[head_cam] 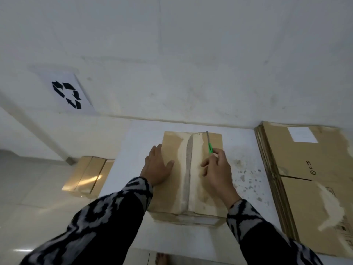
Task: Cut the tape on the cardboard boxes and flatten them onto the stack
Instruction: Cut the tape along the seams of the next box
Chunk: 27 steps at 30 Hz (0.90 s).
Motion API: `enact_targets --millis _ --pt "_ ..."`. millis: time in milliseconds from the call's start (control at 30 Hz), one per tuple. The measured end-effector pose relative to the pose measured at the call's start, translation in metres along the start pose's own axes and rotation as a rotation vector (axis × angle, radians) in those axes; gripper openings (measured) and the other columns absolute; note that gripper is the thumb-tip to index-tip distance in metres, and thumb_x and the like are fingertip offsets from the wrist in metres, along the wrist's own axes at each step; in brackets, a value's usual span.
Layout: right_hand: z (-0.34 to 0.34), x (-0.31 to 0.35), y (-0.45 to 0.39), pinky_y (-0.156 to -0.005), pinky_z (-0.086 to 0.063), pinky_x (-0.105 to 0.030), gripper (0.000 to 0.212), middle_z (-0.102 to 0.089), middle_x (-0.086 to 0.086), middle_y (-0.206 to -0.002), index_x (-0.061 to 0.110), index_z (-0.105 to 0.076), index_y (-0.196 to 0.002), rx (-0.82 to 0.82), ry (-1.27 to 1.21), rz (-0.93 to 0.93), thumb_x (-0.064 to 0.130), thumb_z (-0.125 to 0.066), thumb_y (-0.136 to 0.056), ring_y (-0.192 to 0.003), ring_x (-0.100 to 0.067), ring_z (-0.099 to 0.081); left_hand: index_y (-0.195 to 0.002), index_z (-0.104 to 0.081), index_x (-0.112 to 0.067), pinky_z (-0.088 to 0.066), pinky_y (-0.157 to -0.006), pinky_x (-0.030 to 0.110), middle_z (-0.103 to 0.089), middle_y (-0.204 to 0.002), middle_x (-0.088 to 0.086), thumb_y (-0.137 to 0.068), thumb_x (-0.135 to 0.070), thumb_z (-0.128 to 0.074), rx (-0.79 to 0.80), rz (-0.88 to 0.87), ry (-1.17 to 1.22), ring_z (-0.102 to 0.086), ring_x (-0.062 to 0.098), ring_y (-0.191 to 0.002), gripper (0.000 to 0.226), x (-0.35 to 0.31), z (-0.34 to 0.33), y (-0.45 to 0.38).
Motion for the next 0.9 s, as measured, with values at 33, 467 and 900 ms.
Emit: enact_targets --millis 33,467,900 --pt "-0.009 -0.005 -0.005 -0.046 -0.044 -0.019 0.022 -0.066 -0.002 -0.079 0.024 -0.047 -0.121 0.020 -0.021 -0.037 0.020 -0.031 -0.106 -0.049 -0.008 -0.054 -0.155 -0.011 -0.016 -0.022 -0.117 0.051 -0.010 -0.163 0.006 -0.097 -0.043 -0.051 0.008 -0.028 -0.033 -0.013 0.035 -0.148 0.076 -0.005 0.001 -0.012" --pt "-0.026 -0.023 -0.022 -0.050 -0.042 -0.011 0.044 -0.062 0.004 -0.066 0.037 -0.044 -0.145 -0.002 0.114 -0.108 0.020 -0.030 -0.106 -0.052 0.002 -0.050 -0.135 -0.052 -0.028 -0.021 -0.116 0.046 -0.056 -0.136 -0.002 -0.099 -0.044 -0.040 -0.015 -0.385 -0.164 -0.040 0.025 -0.134 0.041 -0.054 -0.011 -0.116" --pt "-0.058 0.006 -0.067 -0.062 -0.052 -0.039 0.050 -0.054 0.002 -0.062 0.048 -0.034 -0.147 0.029 0.482 -0.054 0.024 -0.027 -0.103 -0.055 -0.015 -0.048 -0.127 -0.059 -0.038 -0.029 -0.110 0.046 -0.059 -0.123 -0.009 -0.100 -0.043 -0.041 -0.087 -0.429 -0.108 -0.044 0.022 -0.121 0.033 -0.050 -0.014 -0.120"
Point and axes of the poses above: each hand's wrist, its own y-axis away from the middle knuckle, its own z-axis out of the back of the hand, x = y × z, the point moved 9 cm from there along -y, towards the middle knuckle
